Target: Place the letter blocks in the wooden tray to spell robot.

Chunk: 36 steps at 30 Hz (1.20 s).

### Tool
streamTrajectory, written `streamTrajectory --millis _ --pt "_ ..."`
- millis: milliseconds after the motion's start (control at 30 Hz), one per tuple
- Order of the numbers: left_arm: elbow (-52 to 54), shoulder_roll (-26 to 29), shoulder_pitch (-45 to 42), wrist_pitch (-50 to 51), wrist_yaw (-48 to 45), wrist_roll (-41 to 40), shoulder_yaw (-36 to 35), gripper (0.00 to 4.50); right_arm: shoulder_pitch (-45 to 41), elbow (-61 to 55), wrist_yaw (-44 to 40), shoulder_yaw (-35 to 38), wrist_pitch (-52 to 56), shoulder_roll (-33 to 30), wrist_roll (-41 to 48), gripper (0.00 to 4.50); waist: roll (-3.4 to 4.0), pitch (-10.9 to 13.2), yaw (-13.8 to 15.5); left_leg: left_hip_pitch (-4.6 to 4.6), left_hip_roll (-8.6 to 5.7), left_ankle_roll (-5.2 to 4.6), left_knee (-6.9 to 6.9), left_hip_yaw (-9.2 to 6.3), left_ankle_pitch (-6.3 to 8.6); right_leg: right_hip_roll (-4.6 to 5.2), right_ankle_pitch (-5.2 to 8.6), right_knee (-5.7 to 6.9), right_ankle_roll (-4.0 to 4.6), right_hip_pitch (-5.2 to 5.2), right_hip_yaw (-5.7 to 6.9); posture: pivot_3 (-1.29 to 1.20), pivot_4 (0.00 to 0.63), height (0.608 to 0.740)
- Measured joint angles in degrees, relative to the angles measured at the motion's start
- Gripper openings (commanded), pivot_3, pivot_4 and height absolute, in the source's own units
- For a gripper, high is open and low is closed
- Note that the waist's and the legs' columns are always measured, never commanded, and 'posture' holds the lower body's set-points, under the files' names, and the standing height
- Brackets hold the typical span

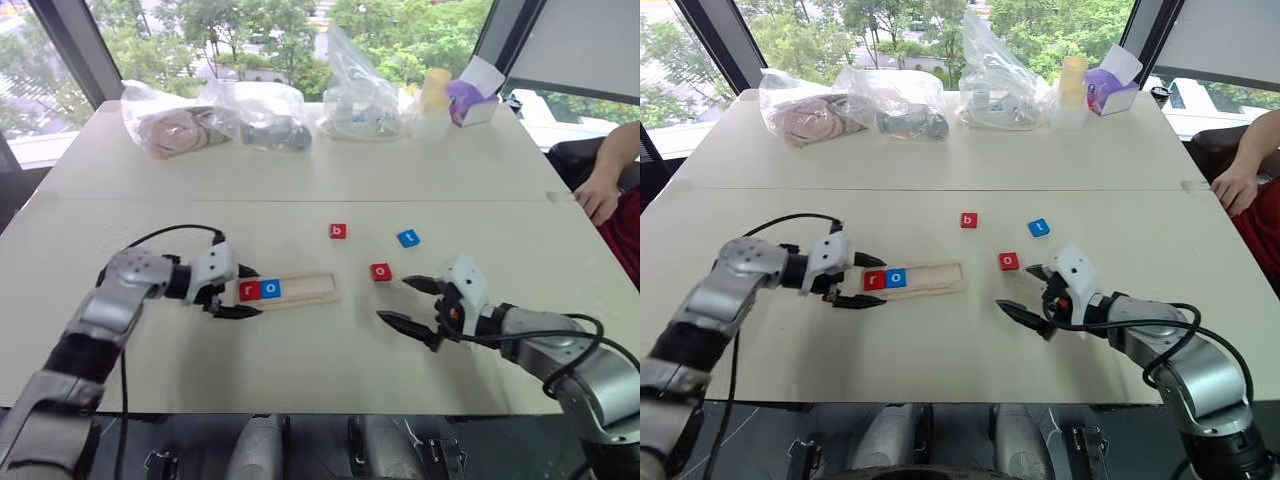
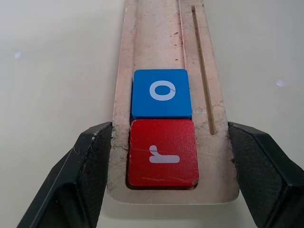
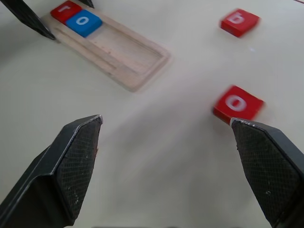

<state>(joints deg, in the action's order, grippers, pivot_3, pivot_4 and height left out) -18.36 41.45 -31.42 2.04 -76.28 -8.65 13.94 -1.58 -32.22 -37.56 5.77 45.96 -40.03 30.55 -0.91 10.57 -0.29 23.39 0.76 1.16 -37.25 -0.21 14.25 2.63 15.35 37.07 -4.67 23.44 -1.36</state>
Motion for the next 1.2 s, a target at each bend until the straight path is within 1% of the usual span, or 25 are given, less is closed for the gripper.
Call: streamTrajectory --millis 200,233,267,333,400,467,533,600,633,667,700,733,767,867,933,1033,1133,1200 --pt "-13.5 -5.0 -7.9 -8.6 -3.7 3.2 2.2 3.13 2.5 -1.0 2.4 1.7 0.3 0.9 0.0 4.5 -0.02 0.0 -0.4 -0.02 0.03 -0.01 0.03 -0.07 0.01 -0.12 -0.06 0.07 -0.16 0.01 0.01 0.0 0.15 0.74" --pt "-14.8 -5.6 -8.3 -9.1 -4.0 3.3 2.3 4.15 2.9 -1.7 2.9 1.6 0.4 1.2 0.1 4.5 -0.02 0.0 -0.4 -0.03 0.04 -0.01 0.03 -0.07 0.01 -0.12 -0.07 0.08 -0.17 0.0 0.0 0.0 0.15 0.74" --pt "-15.8 -5.8 -8.4 -9.3 -4.4 3.7 2.5 4.46 3.1 -2.1 3.5 1.5 0.6 1.5 0.1 4.5 -0.02 0.0 -0.5 -0.02 0.05 -0.01 0.02 -0.06 0.01 -0.12 -0.07 0.07 -0.17 0.01 0.0 0.0 0.15 0.74" --pt "-16.4 -6.0 -8.8 -9.6 -4.9 3.8 2.4 4.46 3.2 -2.5 4.3 1.5 1.0 2.1 0.2 4.5 -0.02 0.0 -0.5 -0.03 0.06 -0.01 0.01 -0.06 0.01 -0.11 -0.07 0.08 -0.17 0.0 0.0 0.0 0.15 0.74" --pt "-16.4 -5.9 -8.7 -10.3 -4.8 4.0 2.4 4.46 2.2 -2.5 6.7 1.6 2.2 4.9 0.8 4.5 -0.02 0.0 -0.5 -0.04 0.09 -0.01 0.02 -0.08 0.01 -0.13 -0.07 0.1 -0.17 0.0 -0.01 0.0 0.15 0.74" --pt "-15.6 -5.6 -8.1 -10.5 -4.4 4.3 2.1 4.46 -0.7 -2.4 10.0 1.2 4.2 8.5 1.5 4.5 -0.02 0.0 -0.6 -0.1 0.12 -0.01 0.02 -0.12 0.0 -0.13 -0.08 0.17 -0.16 0.0 -0.03 0.0 0.15 0.74" --pt "-13.8 -5.2 -6.8 -10.2 -3.3 4.3 1.3 4.46 -5.4 -2.1 14.1 -0.6 6.5 11.2 0.8 4.5 0.01 0.0 -0.8 -0.16 0.17 -0.01 0.02 -0.15 0.0 -0.1 -0.08 0.24 -0.15 0.0 -0.07 0.0 0.15 0.74" --pt "-10.6 -3.9 -4.4 -8.3 -2.1 3.9 -0.1 4.46 -13.4 0.6 19.5 -3.2 10.1 16.9 -0.3 4.5 -0.03 0.0 -1.1 -0.17 0.21 -0.01 0.0 -0.16 0.0 -0.16 -0.11 0.3 -0.09 0.06 -0.07 0.0 0.15 0.74" --pt "-9.9 -3.5 -4.1 -7.5 -1.9 3.6 -0.2 4.46 -15.3 1.7 20.7 -3.9 10.8 18.3 -0.6 4.5 -0.03 0.0 -1.1 -0.15 0.22 -0.01 -0.01 -0.15 0.0 -0.17 -0.12 0.32 -0.1 0.1 -0.08 0.0 0.15 0.74" --pt "-6.4 -1.4 -1.7 -3.7 -1.5 2.3 -2.0 4.46 -19.9 4.8 23.4 -5.5 12.9 21.3 -1.5 4.5 -0.08 0.0 -1.6 -0.12 0.25 -0.01 0.02 -0.12 0.0 -0.19 -0.14 0.41 -0.1 0.21 -0.11 0.0 0.15 0.74" --pt "-4.8 -0.2 -0.8 -1.5 -1.4 1.5 -2.8 4.46 -22.0 6.7 24.9 -6.2 13.8 23.1 -2.3 4.5 -0.08 0.0 -1.8 -0.04 0.37 -0.01 0.04 -0.18 -0.01 -0.19 -0.14 0.45 -0.1 0.27 -0.08 0.0 0.15 0.74" --pt "-0.9 2.0 1.2 2.6 -1.1 -0.2 -4.8 4.46 -24.8 9.8 27.2 -6.8 15.6 25.5 -3.2 4.5 -0.12 0.0 -1.9 0.02 0.38 0.0 0.04 -0.18 -0.01 -0.18 -0.14 0.54 -0.1 0.42 -0.08 0.0 0.15 0.74" --pt "3.2 4.6 3.1 6.7 -1.0 -2.1 -6.9 4.46 -26.6 12.9 29.2 -7.1 16.8 27.6 -4.3 4.5 -0.15 0.0 -2.0 0.1 0.35 0.0 0.11 -0.21 -0.01 -0.15 -0.13 0.63 -0.11 0.51 -0.07 0.0 0.15 0.74" --pt "13.2 9.8 7.7 15.7 0.6 -6.9 -13.8 4.46 -29.9 21.3 31.8 -9.4 17.3 31.0 -7.5 4.5 -0.14 0.0 -1.8 0.26 0.21 0.0 0.19 -0.18 -0.01 0.0 -0.09 0.69 -0.16 0.75 -0.09 0.0 0.15 0.74" --pt "19.1 10.5 10.3 20.7 3.3 -9.8 -18.6 4.46 -32.0 26.7 32.5 -11.2 15.6 32.6 -9.9 4.5 -0.13 0.0 -1.9 0.29 0.17 0.0 0.14 -0.13 -0.01 0.07 -0.1 0.69 -0.2 0.77 -0.1 0.0 0.15 0.74" --pt "25.7 10.3 13.3 26.0 7.9 -13.1 -22.8 4.46 -34.5 32.7 32.9 -12.4 12.3 34.8 -12.5 4.5 -0.14 0.0 -2.2 0.27 0.16 0.0 0.09 -0.11 -0.01 0.09 -0.12 0.71 -0.21 0.76 -0.1 0.0 0.15 0.74" --pt "31.5 8.8 17.4 29.6 12.9 -15.1 -25.9 4.46 -37.2 37.4 32.9 -12.2 10.7 37.0 -13.8 4.5 -0.14 0.0 -2.3 0.14 0.18 0.01 0.1 -0.1 -0.02 0.06 -0.12 0.81 -0.2 0.71 -0.12 0.0 0.15 0.74" --pt "33.7 7.4 19.3 30.8 15.4 -16.0 -26.4 4.46 -38.7 39.9 33.0 -12.0 9.8 38.0 -14.4 4.5 -0.16 0.0 -2.4 0.11 0.21 0.01 0.1 -0.1 -0.02 0.0 -0.12 0.87 -0.19 0.72 -0.14 0.0 0.15 0.74"
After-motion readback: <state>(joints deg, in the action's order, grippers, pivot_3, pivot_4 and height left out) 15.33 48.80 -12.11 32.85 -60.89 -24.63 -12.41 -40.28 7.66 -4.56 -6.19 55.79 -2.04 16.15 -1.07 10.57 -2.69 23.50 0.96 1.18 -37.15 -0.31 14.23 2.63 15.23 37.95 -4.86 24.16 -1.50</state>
